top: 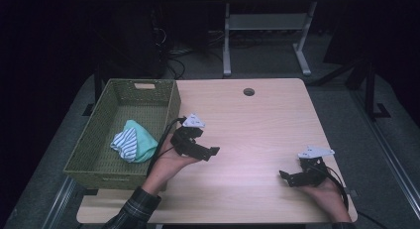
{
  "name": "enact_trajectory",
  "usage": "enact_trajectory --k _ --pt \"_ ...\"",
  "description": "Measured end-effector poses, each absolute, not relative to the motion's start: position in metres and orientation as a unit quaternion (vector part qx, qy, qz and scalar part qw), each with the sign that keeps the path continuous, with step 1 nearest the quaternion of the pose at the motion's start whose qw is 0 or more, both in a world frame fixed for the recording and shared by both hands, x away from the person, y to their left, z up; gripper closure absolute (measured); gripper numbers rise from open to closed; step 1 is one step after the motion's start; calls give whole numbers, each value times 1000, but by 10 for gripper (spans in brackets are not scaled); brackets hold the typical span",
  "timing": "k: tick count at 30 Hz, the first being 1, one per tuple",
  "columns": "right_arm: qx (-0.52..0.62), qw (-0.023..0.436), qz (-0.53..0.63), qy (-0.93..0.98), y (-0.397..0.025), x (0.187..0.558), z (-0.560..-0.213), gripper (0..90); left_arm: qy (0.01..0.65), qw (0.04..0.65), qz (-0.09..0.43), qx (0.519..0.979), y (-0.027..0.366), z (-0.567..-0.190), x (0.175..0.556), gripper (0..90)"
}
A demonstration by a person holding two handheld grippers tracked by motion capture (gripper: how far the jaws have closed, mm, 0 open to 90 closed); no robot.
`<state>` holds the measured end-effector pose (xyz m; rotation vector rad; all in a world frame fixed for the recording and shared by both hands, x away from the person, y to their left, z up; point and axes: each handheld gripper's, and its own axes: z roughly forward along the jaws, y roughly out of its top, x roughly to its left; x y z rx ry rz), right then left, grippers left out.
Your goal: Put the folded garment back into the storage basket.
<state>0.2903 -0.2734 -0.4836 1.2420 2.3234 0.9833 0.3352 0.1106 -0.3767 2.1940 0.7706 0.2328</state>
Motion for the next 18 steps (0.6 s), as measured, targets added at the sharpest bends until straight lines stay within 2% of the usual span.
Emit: enact_trajectory --k 18 --pt "435 164 345 815 -274 290 -484 17 294 336 109 888 74 -441 328 132"
